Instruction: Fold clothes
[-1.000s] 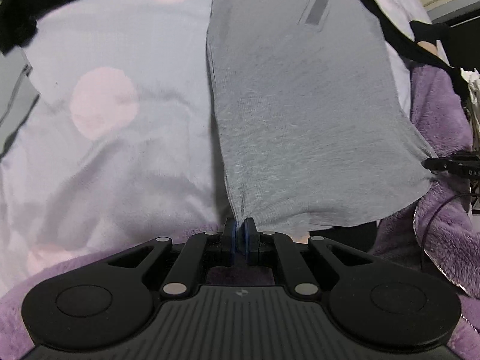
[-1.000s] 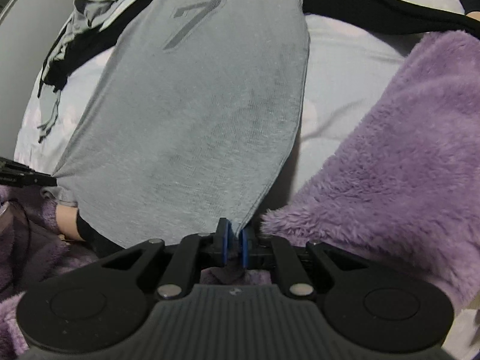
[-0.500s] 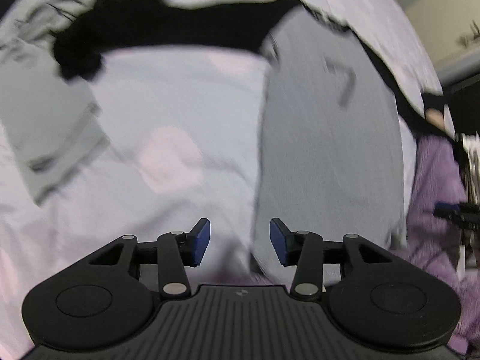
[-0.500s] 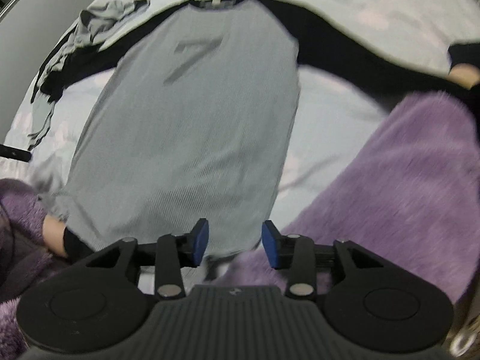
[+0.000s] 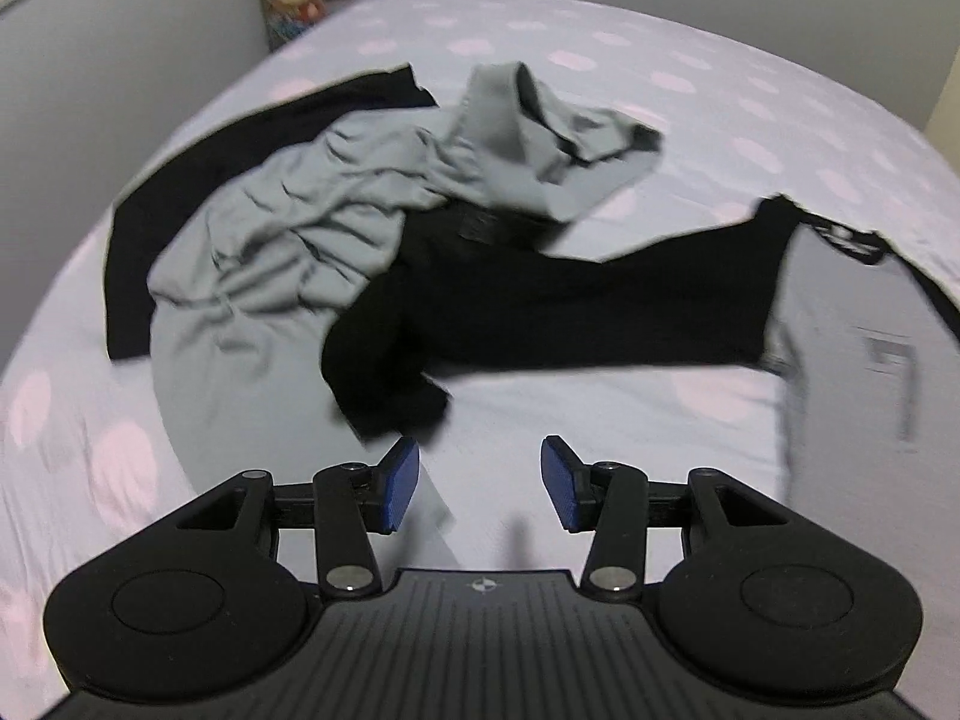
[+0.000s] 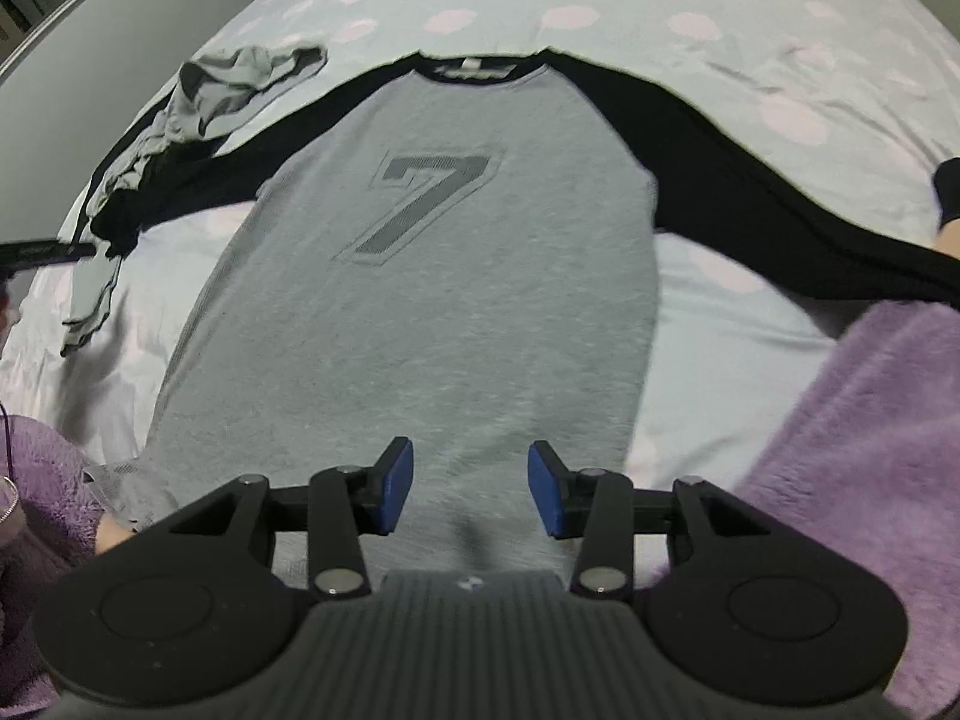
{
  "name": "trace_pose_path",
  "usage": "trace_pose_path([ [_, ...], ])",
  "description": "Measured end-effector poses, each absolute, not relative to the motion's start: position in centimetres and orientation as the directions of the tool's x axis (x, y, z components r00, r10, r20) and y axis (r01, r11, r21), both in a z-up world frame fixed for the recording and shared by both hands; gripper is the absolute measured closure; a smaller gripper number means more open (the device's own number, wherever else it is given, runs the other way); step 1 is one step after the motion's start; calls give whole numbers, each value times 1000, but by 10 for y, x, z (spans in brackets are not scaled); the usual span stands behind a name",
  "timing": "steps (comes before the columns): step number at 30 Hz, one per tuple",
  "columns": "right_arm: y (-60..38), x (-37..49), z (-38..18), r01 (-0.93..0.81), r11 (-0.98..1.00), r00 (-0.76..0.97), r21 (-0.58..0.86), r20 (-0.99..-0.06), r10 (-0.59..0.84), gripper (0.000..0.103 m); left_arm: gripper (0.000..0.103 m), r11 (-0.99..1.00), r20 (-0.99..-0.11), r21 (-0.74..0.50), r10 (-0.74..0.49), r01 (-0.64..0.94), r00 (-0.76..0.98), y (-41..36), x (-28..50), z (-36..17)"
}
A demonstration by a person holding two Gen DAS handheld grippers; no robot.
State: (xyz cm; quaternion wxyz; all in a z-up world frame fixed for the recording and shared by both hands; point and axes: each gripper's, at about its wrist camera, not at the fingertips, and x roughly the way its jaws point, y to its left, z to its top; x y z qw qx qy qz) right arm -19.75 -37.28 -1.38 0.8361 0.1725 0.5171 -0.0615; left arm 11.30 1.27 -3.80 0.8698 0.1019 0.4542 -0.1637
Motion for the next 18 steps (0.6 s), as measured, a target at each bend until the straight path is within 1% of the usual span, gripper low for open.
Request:
trace_pose_path([
  [4, -370, -185, -24, 287, 931, 436, 226, -896, 83, 57, 61, 939, -809, 87, -129, 334, 574, 7, 130, -63],
  [6, -371, -180, -27, 294, 929, 431, 226, -899, 83, 57, 63, 941, -812, 117, -93, 317, 576, 5, 137, -74],
  [8, -373, -175, -31, 297, 927, 428, 228, -900, 84, 57, 73, 941, -803, 144, -69, 306, 591, 6, 140, -81],
  [9, -373, -173, -33, 299, 926, 426, 229, -901, 86, 57, 75, 942, -800, 151, -62, 300, 597, 7, 142, -83],
  [10, -373, -170, -35, 299, 926, 423, 230, -902, 88, 57, 83, 946, -798, 148, -58, 288, 599, 9, 144, -83],
  [11, -372, -166, -37, 299, 926, 419, 231, -904, 91, 57, 95, 950, -797, 142, -56, 277, 601, 11, 146, -83],
  [12, -371, -163, -39, 298, 925, 416, 233, -905, 94, 57, 99, 955, -794, 135, -57, 266, 605, 14, 147, -81],
  [15, -370, -156, -44, 287, 927, 416, 244, -903, 109, 57, 100, 967, -776, 107, -65, 233, 628, 24, 148, -65],
  [18, -368, -150, -45, 270, 932, 430, 243, -896, 110, 57, 100, 980, -738, 53, -90, 190, 669, 39, 146, -31],
])
